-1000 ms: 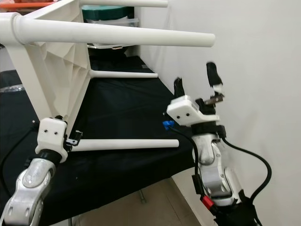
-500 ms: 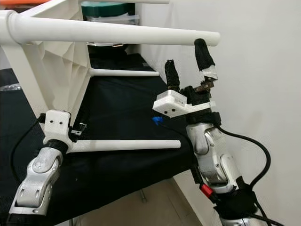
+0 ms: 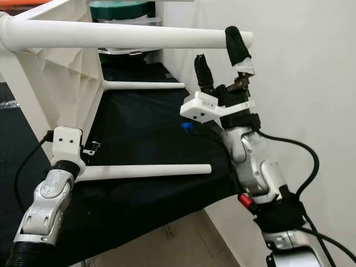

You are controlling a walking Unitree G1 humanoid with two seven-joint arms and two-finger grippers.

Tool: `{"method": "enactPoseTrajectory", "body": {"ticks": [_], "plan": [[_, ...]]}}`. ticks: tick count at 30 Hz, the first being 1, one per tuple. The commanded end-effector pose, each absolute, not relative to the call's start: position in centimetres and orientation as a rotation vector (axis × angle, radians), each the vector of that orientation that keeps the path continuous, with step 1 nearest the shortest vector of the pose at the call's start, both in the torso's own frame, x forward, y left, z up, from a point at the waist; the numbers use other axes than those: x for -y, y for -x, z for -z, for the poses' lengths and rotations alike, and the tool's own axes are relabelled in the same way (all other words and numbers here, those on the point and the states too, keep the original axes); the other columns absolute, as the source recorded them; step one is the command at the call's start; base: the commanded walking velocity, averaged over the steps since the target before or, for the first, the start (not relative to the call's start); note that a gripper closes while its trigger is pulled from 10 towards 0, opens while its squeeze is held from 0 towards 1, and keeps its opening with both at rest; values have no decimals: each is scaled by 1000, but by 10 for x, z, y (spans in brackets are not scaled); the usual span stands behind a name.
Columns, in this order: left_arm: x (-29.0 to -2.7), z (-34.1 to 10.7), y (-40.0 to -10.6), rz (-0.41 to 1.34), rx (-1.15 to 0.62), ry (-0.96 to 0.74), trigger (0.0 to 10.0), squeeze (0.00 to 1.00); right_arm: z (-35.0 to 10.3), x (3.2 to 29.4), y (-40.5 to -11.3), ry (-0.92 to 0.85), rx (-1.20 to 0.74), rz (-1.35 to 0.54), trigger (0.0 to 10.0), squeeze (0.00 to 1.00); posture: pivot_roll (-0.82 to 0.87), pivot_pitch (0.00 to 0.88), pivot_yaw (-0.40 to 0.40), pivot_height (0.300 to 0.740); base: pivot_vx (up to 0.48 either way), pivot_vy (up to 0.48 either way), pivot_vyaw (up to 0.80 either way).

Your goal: Building children table

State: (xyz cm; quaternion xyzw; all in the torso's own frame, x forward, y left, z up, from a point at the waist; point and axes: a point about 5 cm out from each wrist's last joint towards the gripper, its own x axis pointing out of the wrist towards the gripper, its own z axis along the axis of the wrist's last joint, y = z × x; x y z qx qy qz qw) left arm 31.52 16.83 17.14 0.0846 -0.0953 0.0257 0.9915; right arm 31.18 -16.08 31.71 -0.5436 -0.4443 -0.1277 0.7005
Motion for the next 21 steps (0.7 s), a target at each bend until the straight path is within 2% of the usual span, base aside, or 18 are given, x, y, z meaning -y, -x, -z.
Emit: {"method": "enactPoseTrajectory", "body": {"ticks": [1, 11, 21], "plan": [[-169, -168, -316, -61, 180, -166, 10000, 0, -319, 160, -312, 1222, 1008, 282, 10000, 0, 21, 49, -34, 740, 0, 0, 0], [-159, -170, -322, -63, 196, -133, 10000, 0, -308, 152, -339, 1382, 888, 238, 10000, 0, 20, 62, -38, 740, 0, 0, 0], [-155, -166, -321, -59, 185, -123, 10000, 0, -315, 156, -345, 1360, 877, 347, 10000, 0, 21, 65, -37, 740, 0, 0, 0]]}}
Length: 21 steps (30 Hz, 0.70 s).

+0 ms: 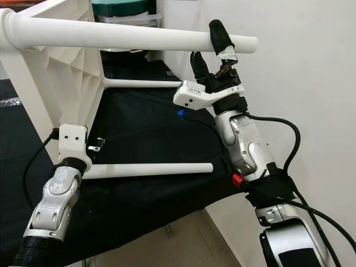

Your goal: Building children table

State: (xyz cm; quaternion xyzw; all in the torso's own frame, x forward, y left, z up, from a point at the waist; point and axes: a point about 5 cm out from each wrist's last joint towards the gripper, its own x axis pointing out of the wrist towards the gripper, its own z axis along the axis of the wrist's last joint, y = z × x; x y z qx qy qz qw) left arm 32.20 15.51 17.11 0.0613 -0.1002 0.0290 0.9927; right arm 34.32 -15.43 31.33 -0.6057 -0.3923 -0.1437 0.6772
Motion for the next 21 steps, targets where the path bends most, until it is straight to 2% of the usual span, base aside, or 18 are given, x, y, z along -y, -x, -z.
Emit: {"method": "enactPoseTrajectory", "body": {"ticks": [1, 11, 20, 21], "plan": [[-155, -165, -321, -60, 185, -123, 10000, 0, -316, 156, -345, 1355, 877, 352, 10000, 0, 21, 65, -37, 740, 0, 0, 0], [-169, -158, -322, -126, 152, -112, 10000, 0, -325, 152, -348, 1352, 914, 418, 10000, 0, 15, 58, -36, 740, 0, 0, 0], [-168, -157, -323, -128, 152, -111, 10000, 0, -328, 149, -351, 1348, 922, 421, 10000, 0, 17, 52, -36, 740, 0, 0, 0], [-170, -155, -323, -138, 146, -115, 10000, 0, -329, 148, -351, 1342, 929, 415, 0, 0, 14, 51, -35, 740, 0, 0, 0]]}}
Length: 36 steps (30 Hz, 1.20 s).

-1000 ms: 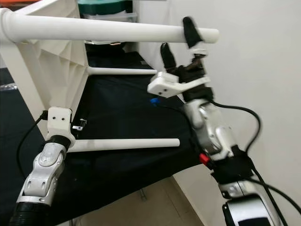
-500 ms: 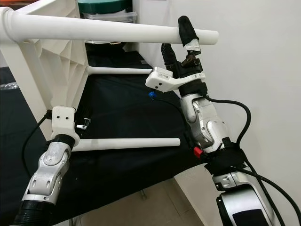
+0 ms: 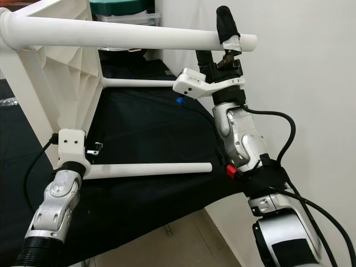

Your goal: Building children table

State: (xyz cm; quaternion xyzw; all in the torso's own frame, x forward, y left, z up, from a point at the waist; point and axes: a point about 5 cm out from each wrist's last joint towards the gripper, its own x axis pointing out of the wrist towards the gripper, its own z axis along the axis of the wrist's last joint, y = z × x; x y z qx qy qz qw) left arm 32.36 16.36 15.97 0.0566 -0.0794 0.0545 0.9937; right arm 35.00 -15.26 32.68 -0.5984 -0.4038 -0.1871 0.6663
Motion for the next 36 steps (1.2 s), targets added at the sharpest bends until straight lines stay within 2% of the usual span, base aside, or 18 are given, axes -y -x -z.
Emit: {"method": "enactPoseTrajectory", "body": {"ticks": [1, 9, 14, 20, 22, 23, 24, 27, 30, 32, 34, 36], "plan": [[-171, -154, -323, -144, 142, -112, 10000, 0, -328, 148, -351, 1338, 929, 410, 0, 0, 14, 49, -36, 740, 0, 0, 0], [-185, -145, -323, -226, 96, -64, 10000, 0, -325, 148, -352, 1331, 923, 401, 0, 0, 15, 42, -36, 740, 0, 0, 0], [-206, -133, -325, -322, 35, -36, 10000, 0, -326, 149, -354, 1320, 927, 399, 0, 0, 14, 39, -38, 740, 0, 0, 0], [-243, -126, -328, -465, -9, -9, 10000, 0, -335, 150, -356, 1298, 954, 409, 0, 0, 12, 36, -36, 740, 0, 0, 0], [-259, -131, -329, -516, 5, -14, 10000, 0, -341, 151, -356, 1287, 963, 419, 0, 0, 6, 37, -34, 740, 0, 0, 0], [-275, -143, -331, -559, 34, -68, 10000, 0, -347, 152, -356, 1271, 984, 439, 0, 0, 8, 37, -32, 740, 0, 0, 0], [-275, -143, -331, -559, 34, -68, 10000, 0, -347, 152, -356, 1271, 984, 439, 0, 0, 8, 37, -32, 740, 0, 0, 0], [-302, -167, -334, -628, 88, -113, 10000, 0, -355, 156, -357, 1255, 996, 465, 0, 0, 16, 38, -35, 740, 0, 0, 0], [-311, -175, -334, -654, 104, -127, 10000, 0, -358, 157, -358, 1255, 996, 471, 0, 0, 16, 40, -32, 740, 0, 0, 0], [-333, -200, -334, -704, 160, -208, 10000, 0, -364, 161, -358, 1237, 996, 497, 0, 0, 23, 37, -32, 740, 0, 0, 0], [-333, -200, -334, -704, 160, -208, 10000, 0, -364, 161, -358, 1237, 996, 497, 0, 0, 23, 37, -32, 740, 0, 0, 0], [-350, -236, -337, -704, 240, -350, 10000, 0, -365, 168, -359, 1201, 981, 521, 0, 0, 29, 42, -32, 740, 0, 0, 0]]}}
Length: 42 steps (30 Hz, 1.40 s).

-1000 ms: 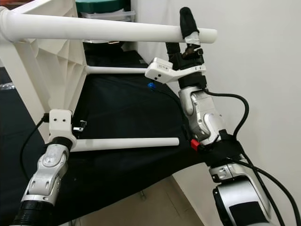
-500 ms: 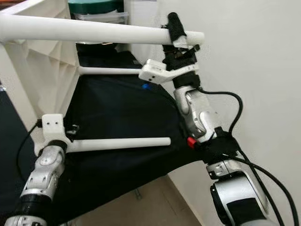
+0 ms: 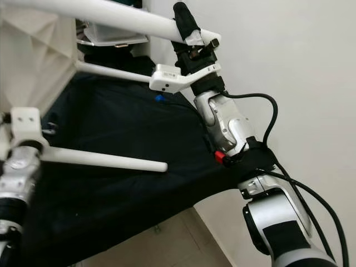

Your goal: Building children table

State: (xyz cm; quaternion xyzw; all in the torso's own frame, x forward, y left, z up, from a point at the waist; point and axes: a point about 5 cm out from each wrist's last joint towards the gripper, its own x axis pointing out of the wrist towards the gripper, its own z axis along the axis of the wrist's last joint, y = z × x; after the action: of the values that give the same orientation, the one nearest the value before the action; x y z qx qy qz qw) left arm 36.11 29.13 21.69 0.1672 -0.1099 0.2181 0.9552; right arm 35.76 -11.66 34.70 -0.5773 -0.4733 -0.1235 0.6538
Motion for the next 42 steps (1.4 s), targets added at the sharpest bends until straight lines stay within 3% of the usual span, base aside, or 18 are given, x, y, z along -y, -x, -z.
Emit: {"method": "enactPoseTrajectory", "body": {"ticks": [1, 10, 13, 17, 20, 28, 34, 42], "plan": [[-357, -252, -337, -698, 269, -409, 10000, 0, -363, 171, -360, 1175, 965, 532, 0, 0, 29, 42, -32, 740, 0, 0, 0], [-366, -343, -338, -644, 419, -606, 10000, 0, -329, 185, -372, 1022, 763, 495, 0, 0, 56, 45, -24, 740, 0, 0, 0], [-342, -390, -346, -523, 499, -724, 10000, 0, -300, 181, -377, 866, 626, 427, 0, 0, 72, 50, -24, 740, 0, 0, 0], [-328, -403, -351, -471, 537, -761, 10000, 0, -284, 178, -382, 772, 533, 379, 0, 0, 75, 46, -24, 740, 0, 0, 0], [-304, -423, -360, -384, 569, -845, 10000, 0, -275, 180, -384, 725, 491, 381, 0, 0, 95, 46, -25, 740, 0, 0, 0], [-275, -468, -358, -387, 671, -844, 10000, 0, -254, 179, -385, 604, 386, 351, 0, 0, 103, 50, -11, 740, 0, 0, 0], [-263, -491, -353, -388, 708, -902, 10000, 0, -246, 175, -382, 584, 368, 330, 0, 0, 113, 47, -4, 740, 0, 0, 0], [-258, -505, -349, -370, 730, -830, 10000, 0, -248, 170, -382, 572, 377, 303, 0, 0, 116, 38, 3, 740, 0, 0, 0]]}}
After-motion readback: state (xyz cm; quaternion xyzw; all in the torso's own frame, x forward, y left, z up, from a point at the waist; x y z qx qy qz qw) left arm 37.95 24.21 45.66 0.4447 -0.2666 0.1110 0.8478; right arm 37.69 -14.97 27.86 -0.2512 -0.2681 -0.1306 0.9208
